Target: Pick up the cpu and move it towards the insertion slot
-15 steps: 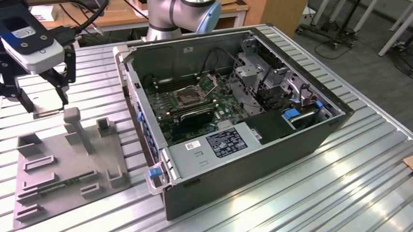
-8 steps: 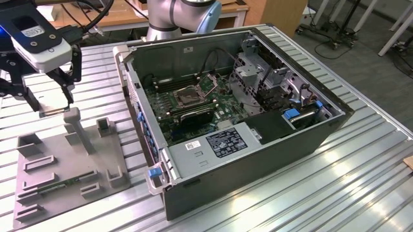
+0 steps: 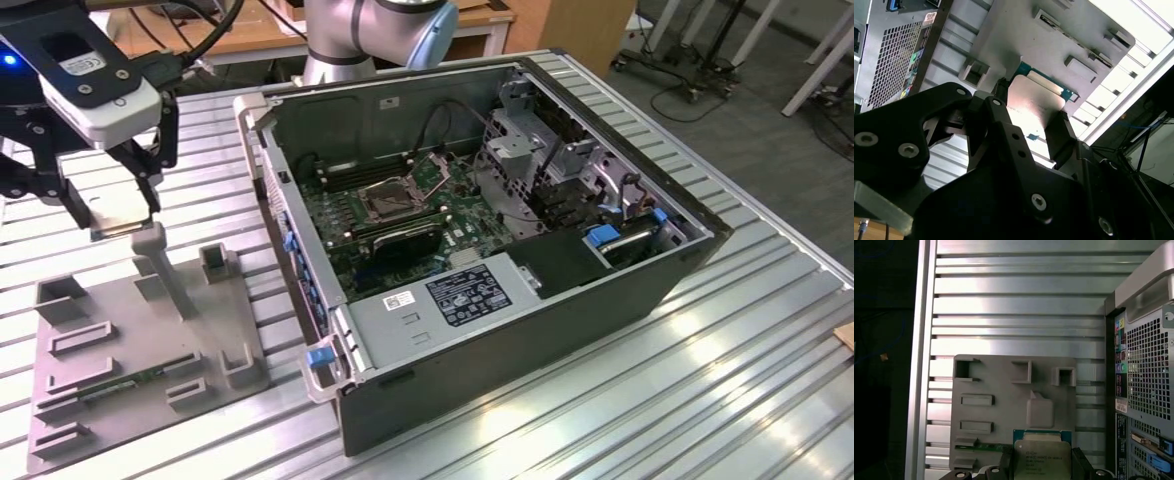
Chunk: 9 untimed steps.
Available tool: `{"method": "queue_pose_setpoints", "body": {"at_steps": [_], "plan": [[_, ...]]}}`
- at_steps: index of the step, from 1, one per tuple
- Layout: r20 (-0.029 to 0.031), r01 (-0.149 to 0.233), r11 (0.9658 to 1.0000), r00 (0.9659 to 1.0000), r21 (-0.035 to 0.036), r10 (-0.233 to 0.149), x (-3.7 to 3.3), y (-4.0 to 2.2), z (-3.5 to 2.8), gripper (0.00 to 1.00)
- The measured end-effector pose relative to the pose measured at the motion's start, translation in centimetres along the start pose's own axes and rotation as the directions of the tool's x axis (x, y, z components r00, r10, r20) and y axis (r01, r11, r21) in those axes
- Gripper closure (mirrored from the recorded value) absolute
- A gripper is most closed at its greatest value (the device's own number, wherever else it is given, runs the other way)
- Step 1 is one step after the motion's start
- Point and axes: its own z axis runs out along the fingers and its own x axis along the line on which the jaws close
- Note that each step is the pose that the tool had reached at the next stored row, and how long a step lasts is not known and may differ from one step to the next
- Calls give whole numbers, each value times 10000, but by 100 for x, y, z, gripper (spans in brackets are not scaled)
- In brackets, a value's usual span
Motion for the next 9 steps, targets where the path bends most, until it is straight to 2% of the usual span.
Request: {"method": "queue_pose_setpoints", "body": {"at_steps": [9], "plan": [[0,0,10000,10000,0,0,-61,-1,1,46]]}}
